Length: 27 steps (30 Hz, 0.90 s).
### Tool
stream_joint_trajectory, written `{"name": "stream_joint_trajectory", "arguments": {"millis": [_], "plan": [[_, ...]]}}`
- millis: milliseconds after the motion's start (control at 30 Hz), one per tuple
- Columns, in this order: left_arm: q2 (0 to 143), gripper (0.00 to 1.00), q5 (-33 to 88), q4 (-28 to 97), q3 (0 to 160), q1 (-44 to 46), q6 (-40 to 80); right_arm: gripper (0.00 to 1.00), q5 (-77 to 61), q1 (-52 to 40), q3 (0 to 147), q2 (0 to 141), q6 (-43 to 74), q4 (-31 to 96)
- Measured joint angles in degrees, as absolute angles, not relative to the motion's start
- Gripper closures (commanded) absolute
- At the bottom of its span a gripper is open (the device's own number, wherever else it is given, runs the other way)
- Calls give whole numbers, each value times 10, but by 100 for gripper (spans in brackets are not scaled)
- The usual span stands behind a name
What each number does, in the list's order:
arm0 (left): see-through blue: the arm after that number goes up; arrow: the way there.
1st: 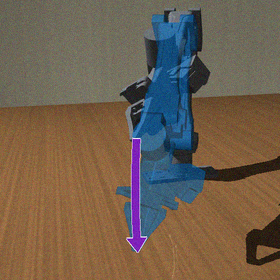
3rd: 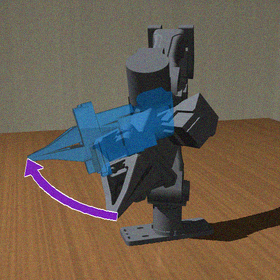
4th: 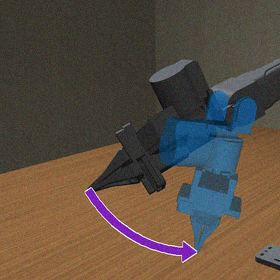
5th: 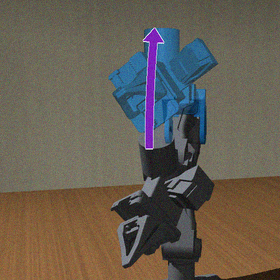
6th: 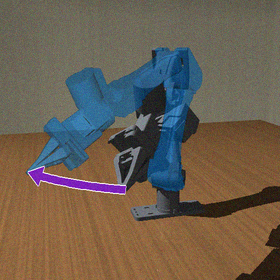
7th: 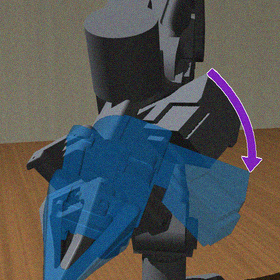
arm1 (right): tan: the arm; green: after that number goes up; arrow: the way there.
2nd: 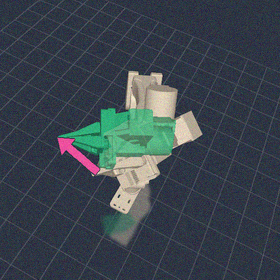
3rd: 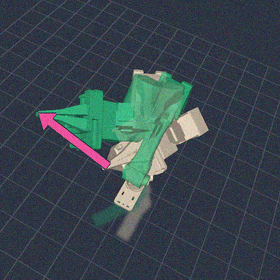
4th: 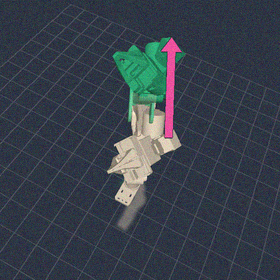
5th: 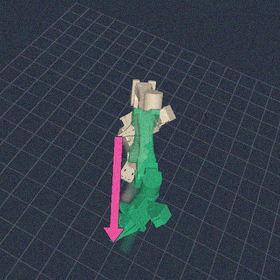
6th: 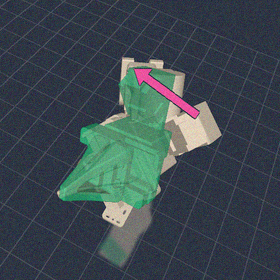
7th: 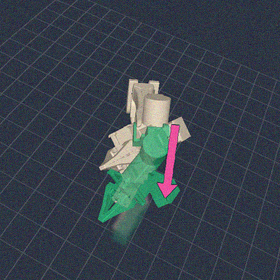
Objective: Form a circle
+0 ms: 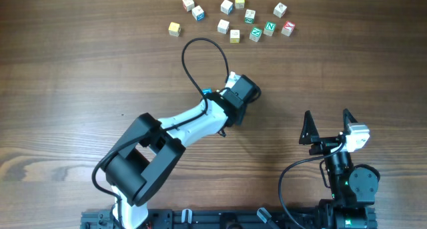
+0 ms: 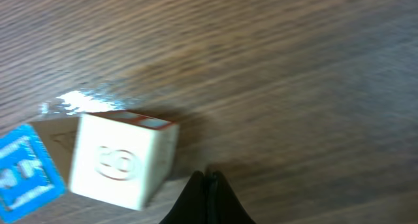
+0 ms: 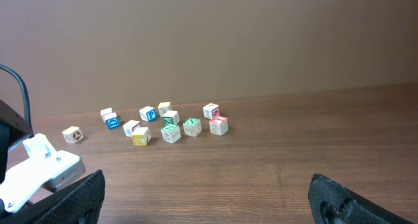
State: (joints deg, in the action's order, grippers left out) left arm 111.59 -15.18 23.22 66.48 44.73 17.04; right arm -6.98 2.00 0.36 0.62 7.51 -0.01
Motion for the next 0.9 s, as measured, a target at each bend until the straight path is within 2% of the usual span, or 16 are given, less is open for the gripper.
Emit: {"name": "stream_joint_trajectory", "arguments": {"millis": [233, 433, 533, 567, 667, 700, 733, 767, 900], "plan": [[1089, 95, -152, 236, 669, 453, 170, 0, -70, 20, 4, 6, 75, 0], [971, 85, -156, 236, 678, 404, 155, 0, -70, 20, 4, 6, 75, 0], [879, 57, -187, 248, 681, 376, 142, 0, -70, 20, 4, 6, 75, 0], [852, 51, -197, 256, 684, 362, 134, 0, -70, 20, 4, 6, 75, 0], [781, 46, -216, 306, 689, 301, 131, 0, -70, 20, 4, 6, 75, 0], [764, 33, -219, 325, 690, 279, 132, 0, -70, 20, 4, 6, 75, 0], [754, 14, -222, 340, 690, 263, 133, 0, -70, 20, 4, 6, 75, 0], [743, 0, -225, 361, 690, 245, 135, 0, -70, 20, 4, 6, 75, 0], [714, 0, -226, 436, 690, 172, 179, 0, -70, 20, 4, 6, 75, 0]]}}
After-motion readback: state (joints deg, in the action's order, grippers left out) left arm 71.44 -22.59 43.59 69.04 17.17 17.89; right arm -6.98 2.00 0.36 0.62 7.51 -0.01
